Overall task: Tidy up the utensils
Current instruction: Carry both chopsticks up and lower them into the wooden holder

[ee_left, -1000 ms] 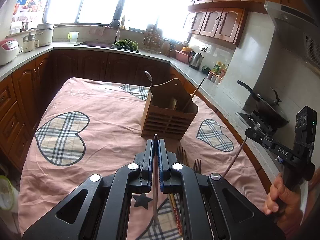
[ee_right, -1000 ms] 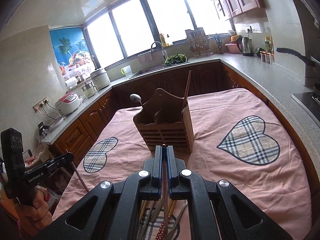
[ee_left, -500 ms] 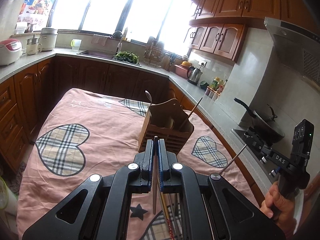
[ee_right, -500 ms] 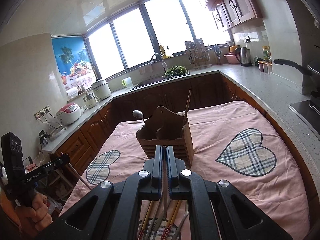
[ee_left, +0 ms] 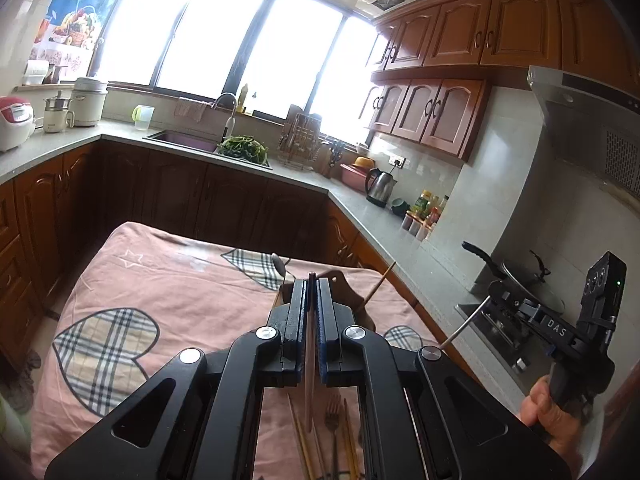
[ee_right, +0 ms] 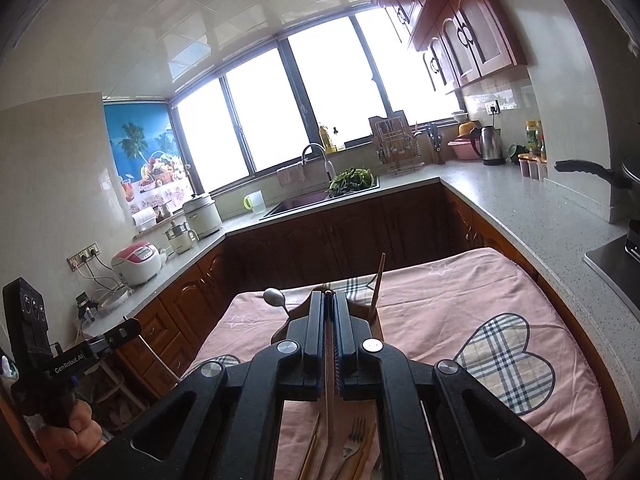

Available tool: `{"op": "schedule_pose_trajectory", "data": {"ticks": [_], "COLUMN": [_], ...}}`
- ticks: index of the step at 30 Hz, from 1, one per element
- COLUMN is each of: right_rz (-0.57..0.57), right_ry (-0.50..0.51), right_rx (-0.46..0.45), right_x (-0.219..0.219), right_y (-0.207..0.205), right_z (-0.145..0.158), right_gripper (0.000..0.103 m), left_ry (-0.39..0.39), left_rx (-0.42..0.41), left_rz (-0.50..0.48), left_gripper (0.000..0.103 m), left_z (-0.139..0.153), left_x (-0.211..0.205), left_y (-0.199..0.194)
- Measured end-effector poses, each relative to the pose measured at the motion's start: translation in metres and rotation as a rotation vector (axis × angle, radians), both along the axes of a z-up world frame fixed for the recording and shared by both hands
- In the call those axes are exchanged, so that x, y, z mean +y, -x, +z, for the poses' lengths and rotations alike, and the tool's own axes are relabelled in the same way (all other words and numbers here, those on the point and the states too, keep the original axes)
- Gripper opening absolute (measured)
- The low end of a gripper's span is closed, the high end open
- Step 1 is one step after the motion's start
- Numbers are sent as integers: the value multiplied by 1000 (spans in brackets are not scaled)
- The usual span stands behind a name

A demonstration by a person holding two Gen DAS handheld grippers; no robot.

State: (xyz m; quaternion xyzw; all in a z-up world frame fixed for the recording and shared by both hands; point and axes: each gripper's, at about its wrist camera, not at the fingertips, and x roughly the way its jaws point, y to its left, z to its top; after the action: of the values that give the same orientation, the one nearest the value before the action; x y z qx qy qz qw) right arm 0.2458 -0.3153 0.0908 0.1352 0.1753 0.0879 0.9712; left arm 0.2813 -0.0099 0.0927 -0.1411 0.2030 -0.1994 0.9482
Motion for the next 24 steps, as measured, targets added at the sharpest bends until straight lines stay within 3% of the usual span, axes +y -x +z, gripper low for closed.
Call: {"op": "schedule_pose_trajectory", "data": {"ticks": [7, 13, 18, 24], "right_rz": [-46, -79, -83, -76], "right_ry": [-15, -17, -15, -11], "right_rx": [-61, -91, -63, 25], "right_x": [-13, -21, -19, -15], "right_y": [-43, -79, -106, -130], "right_z": [22, 29, 9, -37], "right_gripper": [4, 4, 4, 4], "left_ry": [19, 43, 30, -11], "left_rx": [-73, -99, -67, -12], "left_rz": [32, 74, 100, 111], "left_gripper": [4, 4, 4, 4], "left_z": [28, 32, 3, -45], "left_x": [-10, -16, -26, -39], "left_y": [-43, -87, -117, -140]}}
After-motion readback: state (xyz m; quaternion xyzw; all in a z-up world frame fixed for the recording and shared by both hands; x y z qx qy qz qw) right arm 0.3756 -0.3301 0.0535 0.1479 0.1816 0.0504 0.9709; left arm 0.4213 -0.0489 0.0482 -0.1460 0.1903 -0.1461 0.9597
